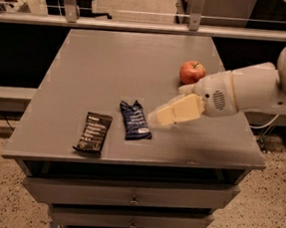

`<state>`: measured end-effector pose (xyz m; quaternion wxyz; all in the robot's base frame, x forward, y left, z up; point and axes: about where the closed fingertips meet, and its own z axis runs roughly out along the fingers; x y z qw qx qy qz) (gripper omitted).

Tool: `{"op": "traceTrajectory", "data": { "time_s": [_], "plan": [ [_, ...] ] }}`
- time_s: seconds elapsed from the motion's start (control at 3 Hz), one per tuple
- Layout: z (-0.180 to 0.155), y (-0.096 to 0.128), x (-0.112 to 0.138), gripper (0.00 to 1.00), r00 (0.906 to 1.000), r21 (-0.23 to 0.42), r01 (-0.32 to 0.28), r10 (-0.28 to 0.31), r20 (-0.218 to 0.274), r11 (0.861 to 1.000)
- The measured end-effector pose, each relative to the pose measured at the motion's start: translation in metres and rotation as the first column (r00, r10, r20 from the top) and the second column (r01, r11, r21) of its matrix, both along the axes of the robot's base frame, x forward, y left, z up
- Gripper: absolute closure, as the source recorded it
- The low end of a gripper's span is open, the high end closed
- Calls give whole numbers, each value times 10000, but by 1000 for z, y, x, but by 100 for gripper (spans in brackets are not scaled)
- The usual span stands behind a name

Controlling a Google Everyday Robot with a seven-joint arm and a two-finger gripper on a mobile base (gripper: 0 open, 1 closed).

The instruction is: Move rxbar blueberry near rxbar chocolate

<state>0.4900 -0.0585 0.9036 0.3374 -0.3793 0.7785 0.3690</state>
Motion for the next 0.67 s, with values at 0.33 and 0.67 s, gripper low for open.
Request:
{"op": "traceTrajectory", "data": {
  "time_s": [0.33, 0.67],
  "plan": [
    [57, -63, 20, 0, 9829, -496, 644, -548, 1757, 9967],
    [85, -69, 27, 0, 9706, -380, 799, -690, 2305, 9961]
  ]
}}
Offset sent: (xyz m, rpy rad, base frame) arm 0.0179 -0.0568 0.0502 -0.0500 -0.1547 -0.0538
